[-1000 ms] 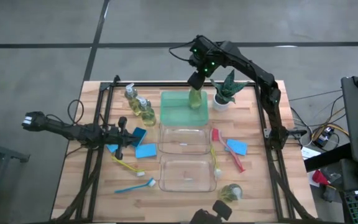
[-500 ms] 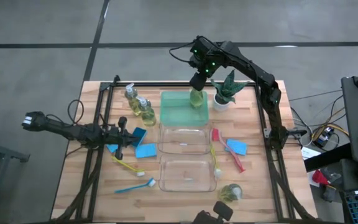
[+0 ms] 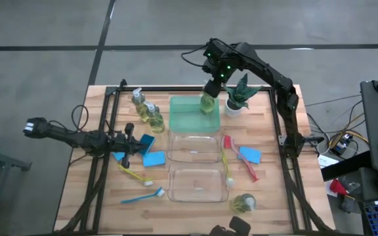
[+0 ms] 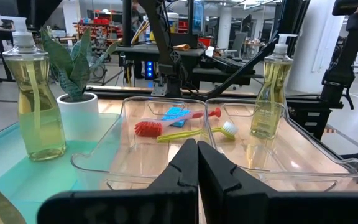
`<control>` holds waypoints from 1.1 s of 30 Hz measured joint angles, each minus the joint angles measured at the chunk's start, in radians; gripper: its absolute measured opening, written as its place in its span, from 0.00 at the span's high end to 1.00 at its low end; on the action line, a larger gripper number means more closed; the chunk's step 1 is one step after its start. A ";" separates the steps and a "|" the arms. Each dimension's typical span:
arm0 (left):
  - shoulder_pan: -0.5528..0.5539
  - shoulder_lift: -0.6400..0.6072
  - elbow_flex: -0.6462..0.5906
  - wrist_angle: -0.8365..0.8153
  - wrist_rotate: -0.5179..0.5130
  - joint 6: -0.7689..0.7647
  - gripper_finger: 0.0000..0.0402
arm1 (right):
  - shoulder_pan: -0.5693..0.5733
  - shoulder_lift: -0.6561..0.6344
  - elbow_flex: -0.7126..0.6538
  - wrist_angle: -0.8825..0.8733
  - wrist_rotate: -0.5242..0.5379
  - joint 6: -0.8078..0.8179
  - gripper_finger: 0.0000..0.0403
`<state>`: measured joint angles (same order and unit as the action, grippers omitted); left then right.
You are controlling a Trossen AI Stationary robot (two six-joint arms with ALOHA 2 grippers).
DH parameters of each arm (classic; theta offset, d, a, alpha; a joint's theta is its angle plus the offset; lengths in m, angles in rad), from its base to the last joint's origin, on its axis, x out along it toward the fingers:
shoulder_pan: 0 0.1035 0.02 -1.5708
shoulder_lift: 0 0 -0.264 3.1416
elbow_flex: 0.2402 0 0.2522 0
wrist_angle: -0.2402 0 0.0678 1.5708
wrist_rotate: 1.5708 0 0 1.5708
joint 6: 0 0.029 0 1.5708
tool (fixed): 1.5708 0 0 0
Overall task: Pick & Place Kitchen Sink Supplies
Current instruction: Put the transparent soap dispenser into the blue bin
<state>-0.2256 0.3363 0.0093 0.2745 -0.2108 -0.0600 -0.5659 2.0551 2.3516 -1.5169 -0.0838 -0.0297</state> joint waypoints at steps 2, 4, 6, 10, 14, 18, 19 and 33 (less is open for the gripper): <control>0.000 0.000 0.000 0.000 0.000 0.000 1.00 | 0.000 -0.015 0.000 -0.025 0.002 0.004 0.49; 0.000 0.000 0.000 0.000 0.000 0.000 1.00 | 0.000 -0.032 0.000 -0.057 0.000 0.022 0.48; 0.000 0.000 0.000 0.001 0.000 0.000 1.00 | 0.003 -0.054 0.000 -0.053 -0.007 0.039 0.47; 0.000 0.000 0.000 0.001 0.000 0.000 1.00 | 0.023 -0.120 0.000 -0.054 -0.105 0.097 0.46; 0.000 0.000 0.000 0.001 0.000 0.000 1.00 | 0.063 -0.186 0.000 -0.055 -0.201 0.113 0.47; 0.000 0.000 0.000 0.001 0.000 0.000 1.00 | 0.129 -0.259 0.000 -0.055 -0.257 0.129 0.47; 0.000 0.000 0.000 0.001 0.000 0.000 1.00 | 0.148 -0.277 0.000 -0.055 -0.257 0.139 0.47; 0.000 0.000 0.000 0.000 0.000 0.000 1.00 | 0.619 -0.393 -0.011 -0.054 -0.082 0.416 0.47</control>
<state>-0.2260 0.3366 0.0093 0.2741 -0.2107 -0.0597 0.0529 1.6619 2.3409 -1.5708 -0.1653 0.3868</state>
